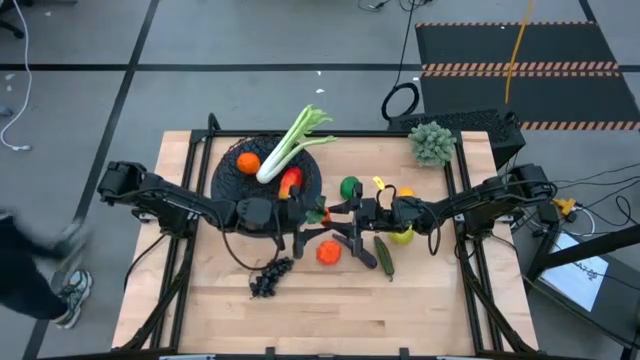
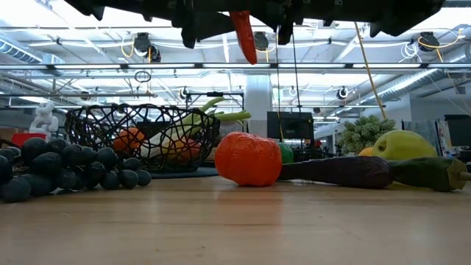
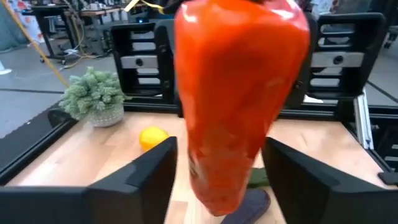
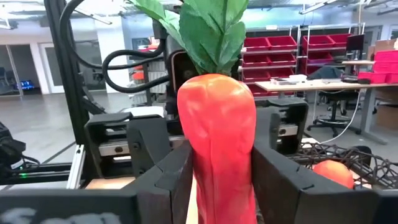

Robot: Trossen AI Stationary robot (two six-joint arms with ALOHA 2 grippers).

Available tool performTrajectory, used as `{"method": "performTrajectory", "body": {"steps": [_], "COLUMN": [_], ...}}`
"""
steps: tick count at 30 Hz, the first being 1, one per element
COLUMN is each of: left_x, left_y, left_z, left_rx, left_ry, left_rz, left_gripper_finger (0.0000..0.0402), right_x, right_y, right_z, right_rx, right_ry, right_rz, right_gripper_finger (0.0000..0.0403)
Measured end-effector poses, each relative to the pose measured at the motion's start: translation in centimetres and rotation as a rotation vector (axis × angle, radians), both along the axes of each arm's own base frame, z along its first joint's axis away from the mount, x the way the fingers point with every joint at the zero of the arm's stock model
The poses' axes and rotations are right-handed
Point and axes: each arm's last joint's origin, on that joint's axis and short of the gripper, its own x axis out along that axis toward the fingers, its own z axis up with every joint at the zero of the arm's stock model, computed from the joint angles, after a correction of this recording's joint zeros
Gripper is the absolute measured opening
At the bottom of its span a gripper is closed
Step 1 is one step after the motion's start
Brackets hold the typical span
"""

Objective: Build produce basket
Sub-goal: Put the orange carrot into the black basket

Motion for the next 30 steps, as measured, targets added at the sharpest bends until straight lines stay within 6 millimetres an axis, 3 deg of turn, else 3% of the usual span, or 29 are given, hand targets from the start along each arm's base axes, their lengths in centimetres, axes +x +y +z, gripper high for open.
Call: {"method": "performTrajectory", "body": {"steps": [7, 13, 18, 23, 30], "left_x": [0.0, -0.1, -0.7, -2.7, -7.1], "left_y": [-0.1, -0.1, 0.1, 0.6, 2.6], "left_z": [0.0, 0.0, 0.7, 2.5, 5.8], "left_rx": [0.02, 0.046, 0.05, 0.064, 0.137], "left_ry": [0.006, 0.012, 0.015, 0.039, 0.072], "left_rz": [-0.008, -0.014, -0.01, 0.003, 0.178], "left_gripper_finger": [0.0161, 0.0131, 0.0132, 0.0133, 0.0133], "right_x": [-0.1, -0.5, -1.4, -2.8, -4.4], "right_y": [0.5, 1.1, 1.0, 0.7, 0.4], "right_z": [-0.1, 0.5, 1.8, 2.7, 3.0], "right_rx": [-0.051, -0.078, -0.078, -0.074, -0.005], "right_ry": [0.008, -0.004, -0.01, 0.074, 0.206], "right_rz": [0.008, 0.021, 0.03, 0.032, 0.037], "right_gripper_finger": [0.0147, 0.0208, 0.0257, 0.0279, 0.0272]}}
